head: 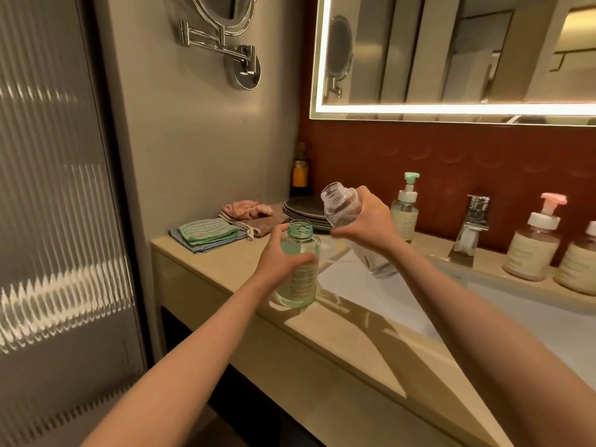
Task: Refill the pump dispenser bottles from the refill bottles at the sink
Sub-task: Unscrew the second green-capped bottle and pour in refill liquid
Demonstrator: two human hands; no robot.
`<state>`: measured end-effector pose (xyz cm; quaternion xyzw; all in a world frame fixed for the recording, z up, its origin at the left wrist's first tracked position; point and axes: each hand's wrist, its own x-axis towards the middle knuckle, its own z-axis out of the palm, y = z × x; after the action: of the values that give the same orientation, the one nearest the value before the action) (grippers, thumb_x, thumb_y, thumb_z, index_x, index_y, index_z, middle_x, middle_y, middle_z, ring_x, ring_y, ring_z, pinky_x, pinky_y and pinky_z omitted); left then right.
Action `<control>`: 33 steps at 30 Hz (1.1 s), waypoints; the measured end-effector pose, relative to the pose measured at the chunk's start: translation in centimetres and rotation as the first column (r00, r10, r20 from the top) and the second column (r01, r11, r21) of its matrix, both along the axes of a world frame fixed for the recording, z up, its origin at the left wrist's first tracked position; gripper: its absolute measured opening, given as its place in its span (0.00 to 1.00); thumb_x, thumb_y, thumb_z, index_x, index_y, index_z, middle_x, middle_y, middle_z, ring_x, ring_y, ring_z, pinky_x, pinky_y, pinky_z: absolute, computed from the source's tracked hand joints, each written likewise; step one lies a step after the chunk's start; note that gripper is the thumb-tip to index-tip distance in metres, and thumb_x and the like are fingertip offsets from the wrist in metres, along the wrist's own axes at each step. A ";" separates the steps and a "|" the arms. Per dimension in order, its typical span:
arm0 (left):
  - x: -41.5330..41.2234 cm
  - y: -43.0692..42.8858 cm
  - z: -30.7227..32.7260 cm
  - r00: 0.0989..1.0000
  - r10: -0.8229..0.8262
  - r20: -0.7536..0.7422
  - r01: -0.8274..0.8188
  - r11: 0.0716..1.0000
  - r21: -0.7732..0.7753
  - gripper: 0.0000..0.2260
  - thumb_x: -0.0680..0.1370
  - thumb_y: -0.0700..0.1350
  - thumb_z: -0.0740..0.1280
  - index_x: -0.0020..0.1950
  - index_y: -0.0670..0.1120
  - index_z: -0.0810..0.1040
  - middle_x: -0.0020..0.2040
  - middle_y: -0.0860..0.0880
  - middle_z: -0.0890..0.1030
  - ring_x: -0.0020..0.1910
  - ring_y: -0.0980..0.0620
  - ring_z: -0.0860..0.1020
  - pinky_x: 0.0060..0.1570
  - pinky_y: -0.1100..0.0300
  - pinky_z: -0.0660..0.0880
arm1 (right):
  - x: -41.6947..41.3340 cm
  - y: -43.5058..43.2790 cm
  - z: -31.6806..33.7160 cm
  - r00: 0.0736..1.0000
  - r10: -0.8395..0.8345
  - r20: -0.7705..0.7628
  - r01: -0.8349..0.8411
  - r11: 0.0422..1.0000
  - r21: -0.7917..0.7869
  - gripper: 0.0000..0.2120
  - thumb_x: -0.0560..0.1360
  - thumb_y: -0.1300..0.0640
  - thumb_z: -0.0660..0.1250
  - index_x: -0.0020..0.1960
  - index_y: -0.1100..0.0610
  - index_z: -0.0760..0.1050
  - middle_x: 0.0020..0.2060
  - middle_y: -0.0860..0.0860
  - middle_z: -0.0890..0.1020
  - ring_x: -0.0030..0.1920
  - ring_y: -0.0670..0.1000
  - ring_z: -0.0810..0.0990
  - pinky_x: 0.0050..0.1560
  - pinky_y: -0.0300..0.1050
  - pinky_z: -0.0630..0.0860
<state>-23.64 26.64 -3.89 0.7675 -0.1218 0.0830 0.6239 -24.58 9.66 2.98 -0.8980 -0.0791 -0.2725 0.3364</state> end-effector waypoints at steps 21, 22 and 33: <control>0.3 -1.0 -0.1 0.999 0.038 0.032 -0.039 0.999 0.023 0.31 0.68 0.44 0.75 0.66 0.52 0.64 0.59 0.50 0.74 0.58 0.49 0.73 0.56 0.52 0.72 | 0.0 0.7 -0.6 0.991 -0.131 0.026 0.130 0.908 -0.397 0.31 0.60 0.52 0.78 0.57 0.56 0.67 0.48 0.51 0.70 0.49 0.52 0.68 0.44 0.46 0.68; 0.4 -1.0 -0.2 0.999 0.043 0.026 -0.044 0.999 0.017 0.31 0.68 0.44 0.75 0.66 0.52 0.64 0.60 0.50 0.74 0.58 0.48 0.73 0.57 0.51 0.72 | 0.0 0.7 -0.6 0.991 -0.133 0.028 0.133 0.906 -0.402 0.31 0.60 0.52 0.78 0.57 0.56 0.66 0.48 0.52 0.70 0.49 0.52 0.68 0.45 0.46 0.68; 0.6 -1.0 0.2 0.998 0.068 -0.009 -0.068 0.997 0.033 0.36 0.66 0.43 0.77 0.69 0.48 0.62 0.65 0.46 0.72 0.60 0.49 0.72 0.56 0.55 0.71 | 0.3 0.8 0.0 0.979 -0.168 0.113 0.203 0.822 -0.532 0.36 0.62 0.50 0.77 0.65 0.54 0.64 0.53 0.54 0.72 0.47 0.50 0.64 0.46 0.44 0.65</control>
<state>-23.01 25.59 -3.73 0.7815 -0.0941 0.0985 0.6089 -24.31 10.41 2.98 -0.9509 -0.0754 -0.2977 0.0387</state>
